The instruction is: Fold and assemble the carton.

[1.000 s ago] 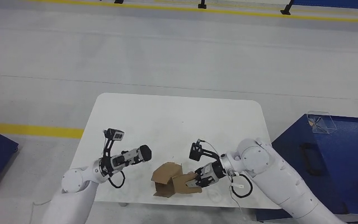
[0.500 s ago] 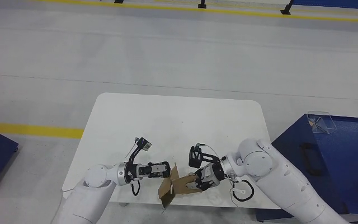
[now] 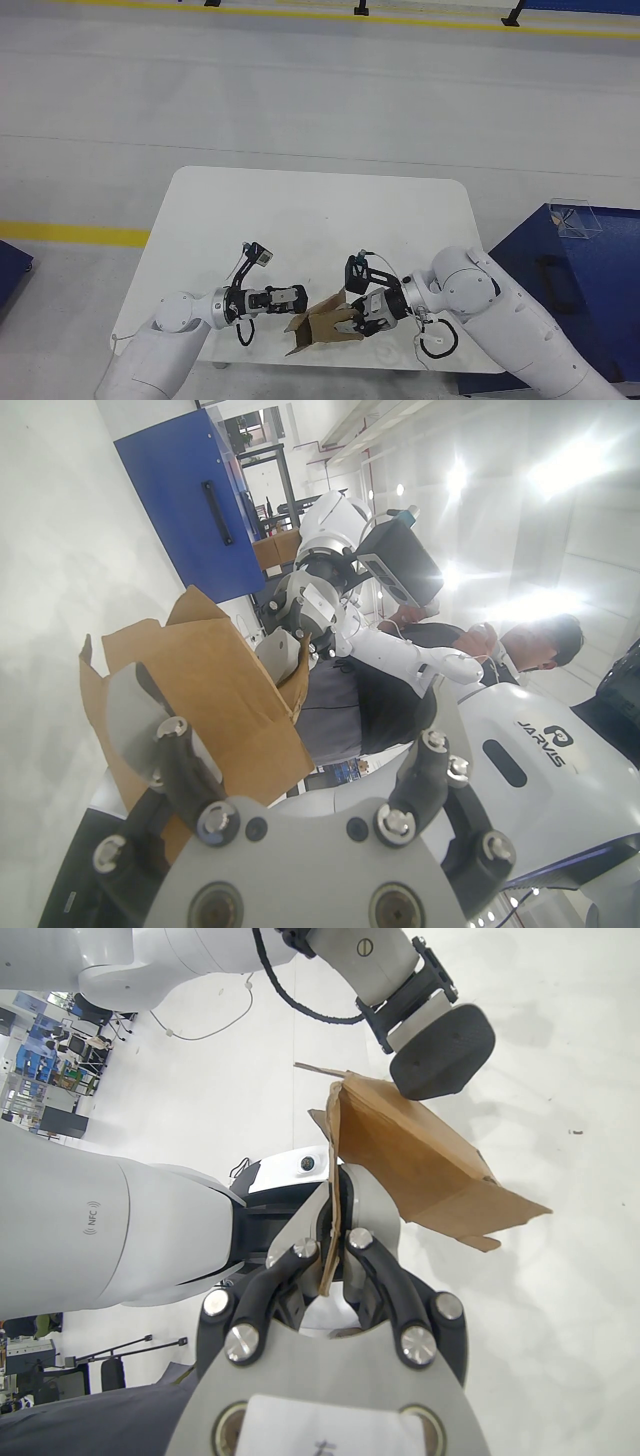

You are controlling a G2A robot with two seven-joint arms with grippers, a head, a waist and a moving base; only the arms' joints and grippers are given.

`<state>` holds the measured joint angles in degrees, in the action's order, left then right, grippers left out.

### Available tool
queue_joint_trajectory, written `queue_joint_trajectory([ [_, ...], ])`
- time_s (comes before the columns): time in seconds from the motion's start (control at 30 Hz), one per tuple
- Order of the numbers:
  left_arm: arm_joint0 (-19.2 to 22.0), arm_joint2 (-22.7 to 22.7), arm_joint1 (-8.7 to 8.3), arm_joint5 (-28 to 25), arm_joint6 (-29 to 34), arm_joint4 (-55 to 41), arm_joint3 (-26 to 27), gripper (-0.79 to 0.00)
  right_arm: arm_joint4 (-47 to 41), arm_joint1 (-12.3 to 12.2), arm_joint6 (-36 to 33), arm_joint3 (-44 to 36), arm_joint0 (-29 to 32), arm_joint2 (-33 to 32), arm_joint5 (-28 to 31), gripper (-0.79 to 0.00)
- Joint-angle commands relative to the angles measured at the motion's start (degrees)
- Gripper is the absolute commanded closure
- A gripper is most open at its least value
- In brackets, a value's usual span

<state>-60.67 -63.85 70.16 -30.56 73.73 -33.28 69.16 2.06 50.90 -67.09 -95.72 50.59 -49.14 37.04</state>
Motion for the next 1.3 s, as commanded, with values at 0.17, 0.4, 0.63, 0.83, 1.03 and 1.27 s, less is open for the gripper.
queue_joint_trajectory([
  [0.17,-0.2,-2.3,-0.54,0.8,-1.3,-0.6,-1.1,-0.785,-3.8,-0.4,1.1,-0.7,0.7,-2.0,-0.1,0.0],
  [0.4,-4.3,-8.7,-2.5,-4.1,-6.7,9.8,5.8,-0.785,-7.5,-1.3,0.0,-0.5,0.9,-5.3,-2.6,0.0],
  [0.63,-10.4,-13.5,-4.16,-2.0,-10.9,19.3,15.0,-0.785,-14.2,-1.4,-3.3,2.5,-0.2,-6.1,-7.9,0.0],
  [0.83,-14.3,-15.0,-5.08,2.5,-16.0,34.3,22.8,-0.785,-11.0,-1.1,-2.9,2.4,-1.1,-5.2,-9.4,0.0],
  [1.03,-14.8,-13.5,-5.42,9.9,-17.3,41.2,26.0,-0.785,-9.3,-0.7,-3.0,1.4,-1.9,-4.0,-9.7,0.0],
  [1.27,-13.4,-10.9,-5.43,13.2,-20.1,46.8,25.1,-0.785,-9.2,-0.3,-2.8,1.0,-2.3,-3.2,-8.4,0.0],
])
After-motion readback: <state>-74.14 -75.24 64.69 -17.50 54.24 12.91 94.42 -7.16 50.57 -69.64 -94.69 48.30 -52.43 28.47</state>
